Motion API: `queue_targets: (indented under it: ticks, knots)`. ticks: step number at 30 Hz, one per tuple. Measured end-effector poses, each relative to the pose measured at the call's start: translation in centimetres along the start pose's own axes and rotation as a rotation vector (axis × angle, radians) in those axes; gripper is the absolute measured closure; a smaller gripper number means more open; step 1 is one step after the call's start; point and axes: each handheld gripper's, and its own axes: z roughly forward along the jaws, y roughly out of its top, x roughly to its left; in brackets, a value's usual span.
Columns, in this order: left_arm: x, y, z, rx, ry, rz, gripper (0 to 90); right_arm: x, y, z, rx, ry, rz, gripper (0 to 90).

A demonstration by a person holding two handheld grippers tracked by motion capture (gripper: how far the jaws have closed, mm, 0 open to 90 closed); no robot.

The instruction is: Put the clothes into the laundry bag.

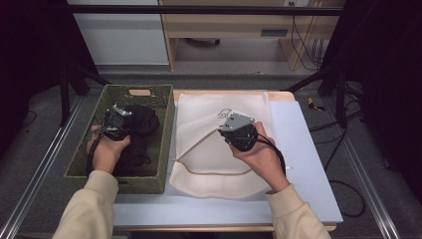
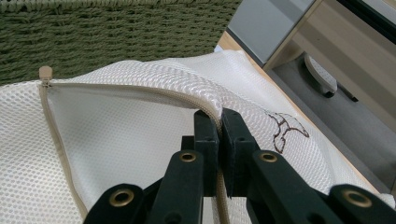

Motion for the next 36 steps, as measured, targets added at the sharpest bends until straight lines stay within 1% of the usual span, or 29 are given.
queue_targets:
  ticks: [1,5,9,10,12,16,24,26,28,29,33,36]
  knots:
    - [0.0,0.0,0.0,0.0,0.0,0.0,69.5,0.0,0.0,0.0,0.0,0.0,0.0,86.2]
    - [0.3,0.1,-1.1,-0.045,-0.004,0.004,69.5,0.1,-0.1,0.1,-0.003,0.0,-0.001,86.2]
    - [0.1,0.3,-2.5,-0.091,-0.014,0.018,69.5,0.0,-0.3,0.2,-0.008,0.003,0.002,86.3]
    - [0.1,0.3,-2.5,-0.091,-0.014,0.018,69.5,0.0,-0.3,0.2,-0.007,0.005,0.003,86.2]
    - [0.1,0.5,-3.2,-0.114,-0.014,0.023,69.5,0.1,-0.3,0.2,-0.006,0.005,0.002,86.3]
    - [0.1,0.7,-3.7,-0.131,-0.018,0.021,69.4,0.1,-0.4,0.3,-0.003,0.008,0.002,86.3]
    - [0.3,0.8,-4.9,-0.153,-0.005,0.032,69.5,-0.1,-0.6,0.2,-0.006,0.01,0.011,86.3]
    - [0.2,0.9,-5.6,-0.172,-0.004,0.037,69.5,-0.2,-0.6,0.2,-0.007,0.011,0.011,86.3]
    - [0.2,1.0,-5.8,-0.178,-0.006,0.037,69.5,-0.2,-0.7,0.3,-0.007,0.01,0.012,86.3]
    - [0.1,1.0,-6.1,-0.193,-0.005,0.036,69.5,-0.2,-0.7,0.3,-0.007,0.011,0.012,86.3]
    - [-0.2,1.1,-6.8,-0.217,-0.013,0.041,69.4,-0.3,-0.8,0.3,-0.006,0.01,0.017,86.3]
    - [-0.5,1.3,-7.7,-0.248,-0.017,0.044,69.4,-0.4,-0.8,0.2,-0.007,0.01,0.017,86.4]
